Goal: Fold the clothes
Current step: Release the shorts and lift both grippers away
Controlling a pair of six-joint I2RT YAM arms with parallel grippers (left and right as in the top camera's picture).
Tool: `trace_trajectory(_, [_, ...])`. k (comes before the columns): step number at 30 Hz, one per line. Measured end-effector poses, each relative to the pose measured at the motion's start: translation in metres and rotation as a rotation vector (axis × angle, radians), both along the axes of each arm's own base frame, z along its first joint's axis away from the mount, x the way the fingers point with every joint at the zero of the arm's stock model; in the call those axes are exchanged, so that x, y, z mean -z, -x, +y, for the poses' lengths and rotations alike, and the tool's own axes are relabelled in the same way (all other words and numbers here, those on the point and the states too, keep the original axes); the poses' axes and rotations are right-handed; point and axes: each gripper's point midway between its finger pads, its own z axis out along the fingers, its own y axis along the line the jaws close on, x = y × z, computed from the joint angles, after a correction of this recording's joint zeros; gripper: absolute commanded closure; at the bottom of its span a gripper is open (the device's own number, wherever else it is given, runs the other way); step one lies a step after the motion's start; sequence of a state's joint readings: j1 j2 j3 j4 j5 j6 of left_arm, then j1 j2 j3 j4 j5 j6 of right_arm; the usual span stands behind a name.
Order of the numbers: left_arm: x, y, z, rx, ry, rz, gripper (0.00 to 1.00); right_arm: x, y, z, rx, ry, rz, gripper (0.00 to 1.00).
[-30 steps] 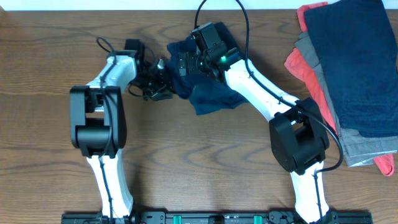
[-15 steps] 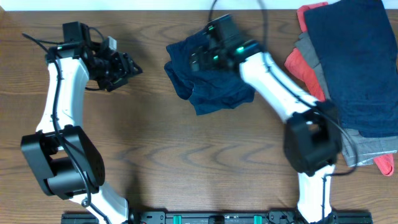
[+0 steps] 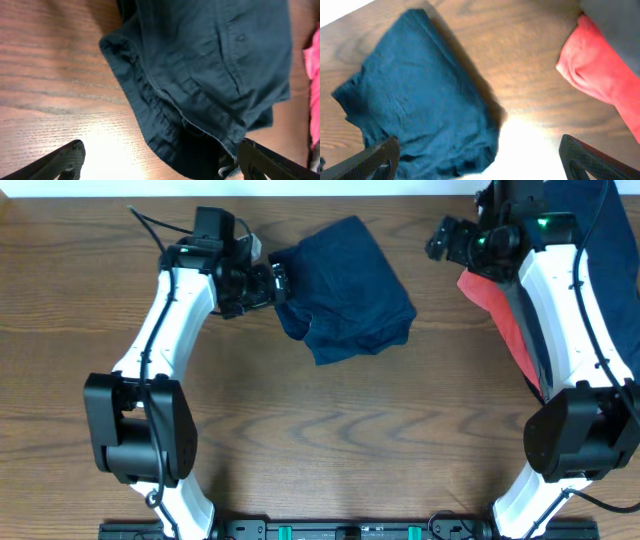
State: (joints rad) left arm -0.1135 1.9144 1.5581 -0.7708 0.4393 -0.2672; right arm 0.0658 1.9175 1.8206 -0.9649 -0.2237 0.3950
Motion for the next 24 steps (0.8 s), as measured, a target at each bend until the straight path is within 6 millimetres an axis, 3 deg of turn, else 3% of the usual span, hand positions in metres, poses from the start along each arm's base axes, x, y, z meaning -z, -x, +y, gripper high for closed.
trace_trajectory(12, [0.062, -0.026, -0.02, -0.028, 0.12, 0.065, 0.02, 0.002, 0.005, 0.007, -0.039, 0.021, 0.009, 0.01])
trace_trajectory(24, [0.075, -0.031, -0.06, 0.058, 0.17, 0.034, 0.02, 0.005, 0.01, 0.009, -0.062, 0.031, 0.028, 0.01])
